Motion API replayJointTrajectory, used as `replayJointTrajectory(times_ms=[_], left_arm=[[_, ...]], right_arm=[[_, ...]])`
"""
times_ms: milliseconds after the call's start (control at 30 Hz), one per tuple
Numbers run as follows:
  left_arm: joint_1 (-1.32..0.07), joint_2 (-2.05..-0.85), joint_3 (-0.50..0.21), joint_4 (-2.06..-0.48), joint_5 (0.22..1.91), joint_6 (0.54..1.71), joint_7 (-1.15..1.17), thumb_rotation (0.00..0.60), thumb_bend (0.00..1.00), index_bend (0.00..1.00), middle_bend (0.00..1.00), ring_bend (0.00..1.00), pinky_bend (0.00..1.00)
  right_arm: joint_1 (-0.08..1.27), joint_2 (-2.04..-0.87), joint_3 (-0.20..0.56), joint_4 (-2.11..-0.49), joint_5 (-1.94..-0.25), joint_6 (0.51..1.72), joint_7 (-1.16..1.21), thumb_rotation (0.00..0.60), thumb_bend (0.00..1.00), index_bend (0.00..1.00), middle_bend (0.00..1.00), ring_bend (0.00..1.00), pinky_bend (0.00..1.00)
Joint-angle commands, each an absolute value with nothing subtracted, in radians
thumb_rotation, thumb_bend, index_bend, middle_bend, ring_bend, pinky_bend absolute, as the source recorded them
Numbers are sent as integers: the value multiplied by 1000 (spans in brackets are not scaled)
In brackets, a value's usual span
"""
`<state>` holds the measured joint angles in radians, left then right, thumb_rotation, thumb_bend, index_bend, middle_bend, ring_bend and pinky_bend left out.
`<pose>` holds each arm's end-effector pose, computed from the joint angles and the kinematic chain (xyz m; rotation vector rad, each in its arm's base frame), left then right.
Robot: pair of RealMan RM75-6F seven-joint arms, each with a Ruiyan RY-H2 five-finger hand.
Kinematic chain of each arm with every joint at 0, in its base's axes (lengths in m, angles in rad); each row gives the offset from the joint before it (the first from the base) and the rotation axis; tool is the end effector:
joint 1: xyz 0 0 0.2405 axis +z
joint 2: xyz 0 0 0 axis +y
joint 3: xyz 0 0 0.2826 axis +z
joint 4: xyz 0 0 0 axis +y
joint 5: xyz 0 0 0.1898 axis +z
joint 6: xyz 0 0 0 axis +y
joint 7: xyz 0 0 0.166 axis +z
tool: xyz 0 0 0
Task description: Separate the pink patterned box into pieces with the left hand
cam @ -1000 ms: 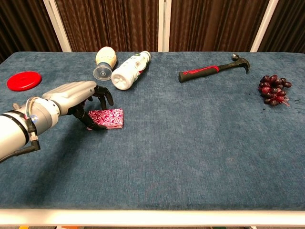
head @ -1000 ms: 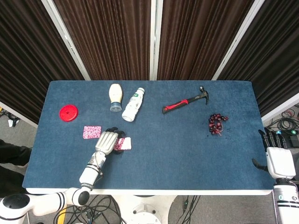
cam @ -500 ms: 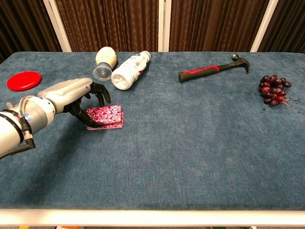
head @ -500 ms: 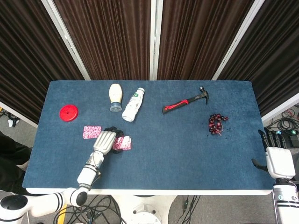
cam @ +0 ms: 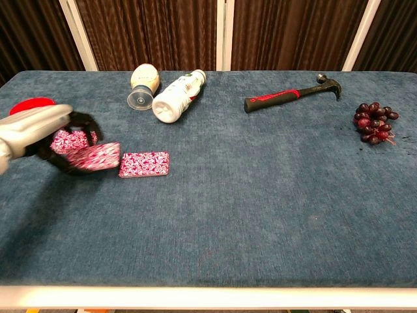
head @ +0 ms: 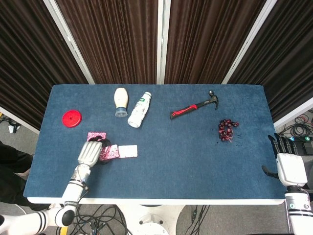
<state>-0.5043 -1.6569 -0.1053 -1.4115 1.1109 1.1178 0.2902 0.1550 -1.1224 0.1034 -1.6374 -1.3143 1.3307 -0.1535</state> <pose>-0.2454 0.3172 -0.0253 -1.6251 -1.1567 -0.8572 -0.3385 -0.2341 0.1811 1.3724 -0.9355 0.7294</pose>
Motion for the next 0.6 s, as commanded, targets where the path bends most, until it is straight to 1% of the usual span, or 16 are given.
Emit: replayJointTrajectory(times_ms=[33,233,333,467,600], left_arm=[[-476,-1635,-83,-1430,1106,1135,295,600,223,356,459,184,239],[-460,-1631,-76,-1427,1123,1138,279,600,222,354,457,184,239],[-458,-1628,-75,-1427,1142,1136,263,600,217,338,438,184,239],[-454,-1617,-66,-1427,1162,1117,230,600,188,272,363,179,237],[-452,-1613,-62,-1418,1167,1102,220,600,157,196,270,134,217]], right_arm=[[157,-1124,101,-1640,-1317,1329,-155,600,116,0,0,0,0],[156,-1126,100,-1645,-1314,1330,-164,600,117,0,0,0,0],[155,-1125,100,-1649,-1313,1334,-169,600,116,0,0,0,0],[155,-1124,101,-1651,-1311,1335,-173,600,116,0,0,0,0],[156,-1125,99,-1651,-1311,1333,-174,600,116,0,0,0,0]])
